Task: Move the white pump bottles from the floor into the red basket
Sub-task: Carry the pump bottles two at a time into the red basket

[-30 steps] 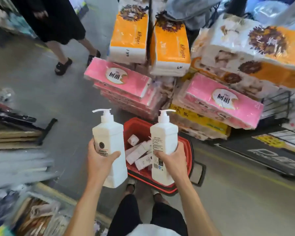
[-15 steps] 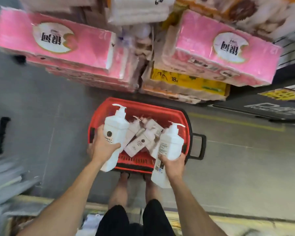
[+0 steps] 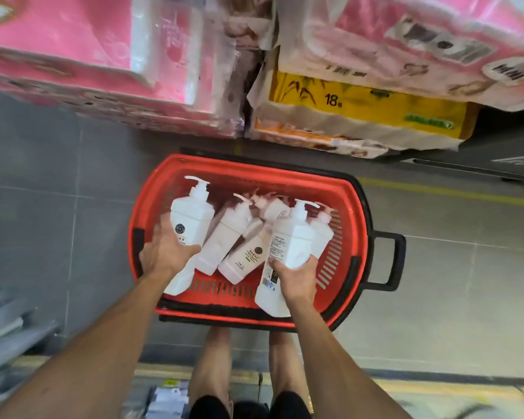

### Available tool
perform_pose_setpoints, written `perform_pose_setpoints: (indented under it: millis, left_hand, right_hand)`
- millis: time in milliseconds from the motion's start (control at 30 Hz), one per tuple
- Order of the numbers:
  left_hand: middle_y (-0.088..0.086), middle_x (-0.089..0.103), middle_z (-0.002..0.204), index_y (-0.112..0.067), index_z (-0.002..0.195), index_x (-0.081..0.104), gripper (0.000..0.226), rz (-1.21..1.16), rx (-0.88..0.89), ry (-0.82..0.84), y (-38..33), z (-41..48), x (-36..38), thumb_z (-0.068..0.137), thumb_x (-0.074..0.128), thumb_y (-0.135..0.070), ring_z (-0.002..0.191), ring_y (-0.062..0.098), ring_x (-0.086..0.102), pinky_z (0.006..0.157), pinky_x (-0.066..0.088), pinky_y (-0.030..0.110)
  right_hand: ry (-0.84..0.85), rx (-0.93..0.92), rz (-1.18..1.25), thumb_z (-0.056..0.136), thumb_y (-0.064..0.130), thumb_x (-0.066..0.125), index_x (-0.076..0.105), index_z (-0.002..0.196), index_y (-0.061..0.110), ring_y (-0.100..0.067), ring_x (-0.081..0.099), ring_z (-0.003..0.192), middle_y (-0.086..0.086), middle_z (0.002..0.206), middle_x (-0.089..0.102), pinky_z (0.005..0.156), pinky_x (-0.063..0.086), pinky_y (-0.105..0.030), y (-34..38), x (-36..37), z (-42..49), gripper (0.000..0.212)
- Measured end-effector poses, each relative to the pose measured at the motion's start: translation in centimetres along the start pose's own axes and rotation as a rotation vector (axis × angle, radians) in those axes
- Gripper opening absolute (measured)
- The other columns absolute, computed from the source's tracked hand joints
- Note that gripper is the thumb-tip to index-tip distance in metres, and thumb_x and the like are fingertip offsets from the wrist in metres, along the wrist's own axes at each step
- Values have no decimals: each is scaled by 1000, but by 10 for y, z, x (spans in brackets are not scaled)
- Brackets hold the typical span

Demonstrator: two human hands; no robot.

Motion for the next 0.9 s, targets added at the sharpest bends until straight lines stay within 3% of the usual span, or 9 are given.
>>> perform_pose_setpoints:
  millis: [200,367,533,767,900]
  left_hand:
    - [12,52,138,-20,144,28,97,35,-48,-21,5,19,20,70,87,-42,114,48,59,90,48,51]
    - [10,50,142,-23,145,31,92,22,-66,-37,7,16,26,73,86,-36,116,47,59,92,48,52]
    - [6,58,136,-29,140,40,62,-38,7,-117,0,5,10,87,72,-25,117,40,60,91,48,50]
    - [10,54,128,-27,137,45,53,47,181,-147,-31,-32,-39,89,67,-32,115,37,56,89,49,48]
    - [8,51,128,-26,140,45,58,239,350,-198,-65,-77,-73,87,67,-33,116,33,49,93,44,47]
  right_hand:
    - [-16,-6,-8,71,48,88,40,115,26,-25,68,97,5,104,67,86,55,-41,-2,19,13,68]
    - [82,-90,30,74,43,86,41,127,26,-19,65,104,6,116,66,89,55,-40,-1,37,7,72]
    - [185,-160,23,86,37,77,44,142,26,-17,63,112,2,125,62,97,53,-39,2,42,-11,66]
    - [225,-316,-69,85,42,76,47,141,25,-20,61,117,-1,134,59,102,50,-40,36,10,-48,65]
    - [194,-476,-256,85,42,74,47,140,25,-23,57,125,-2,137,58,99,48,-40,70,-27,-78,64]
Point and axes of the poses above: each hand's wrist, its own z-axis towards the middle knuckle, its own x-axis out of the palm, y = z × x, the point moved 5 cm from there along z, towards the middle knuckle
